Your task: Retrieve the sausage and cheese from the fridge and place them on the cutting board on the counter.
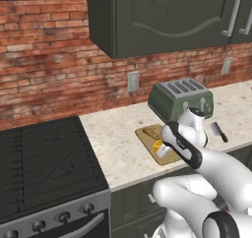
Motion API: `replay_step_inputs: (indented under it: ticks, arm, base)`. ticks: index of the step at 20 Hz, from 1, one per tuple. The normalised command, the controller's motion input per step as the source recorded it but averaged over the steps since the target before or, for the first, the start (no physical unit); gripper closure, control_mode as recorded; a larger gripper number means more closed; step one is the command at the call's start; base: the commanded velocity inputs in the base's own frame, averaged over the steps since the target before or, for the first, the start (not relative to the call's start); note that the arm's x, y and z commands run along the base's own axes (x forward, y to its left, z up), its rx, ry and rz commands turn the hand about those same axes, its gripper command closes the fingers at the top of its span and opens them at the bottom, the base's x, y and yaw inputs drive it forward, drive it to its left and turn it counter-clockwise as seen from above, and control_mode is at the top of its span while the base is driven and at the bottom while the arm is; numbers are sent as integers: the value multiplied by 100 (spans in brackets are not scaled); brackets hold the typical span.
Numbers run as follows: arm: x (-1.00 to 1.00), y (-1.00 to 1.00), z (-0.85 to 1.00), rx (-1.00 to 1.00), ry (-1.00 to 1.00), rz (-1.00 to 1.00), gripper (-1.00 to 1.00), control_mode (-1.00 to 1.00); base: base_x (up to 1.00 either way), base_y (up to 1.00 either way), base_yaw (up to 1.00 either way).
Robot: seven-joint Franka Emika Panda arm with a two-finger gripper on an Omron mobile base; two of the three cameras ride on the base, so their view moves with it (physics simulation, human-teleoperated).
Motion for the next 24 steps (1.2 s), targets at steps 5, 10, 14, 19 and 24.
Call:
replay_step_inputs:
  ticks: [5, 10, 14, 19, 24]
  arm:
    - [26, 0, -17, -2, 1, 5, 100, -100]
    - [23, 0, -23, -4, 5, 4, 100, -100]
    - [26, 0, -18, -4, 4, 1, 100, -100]
    - [26, 0, -17, -4, 3, 0, 100, -100]
    - [18, -8, -15, -3, 3, 1, 100, -100]
  base:
    - [0, 0, 0]
    - [0, 0, 0]
    - [0, 0, 0]
    - [0, 0, 0]
    - [0, 0, 0]
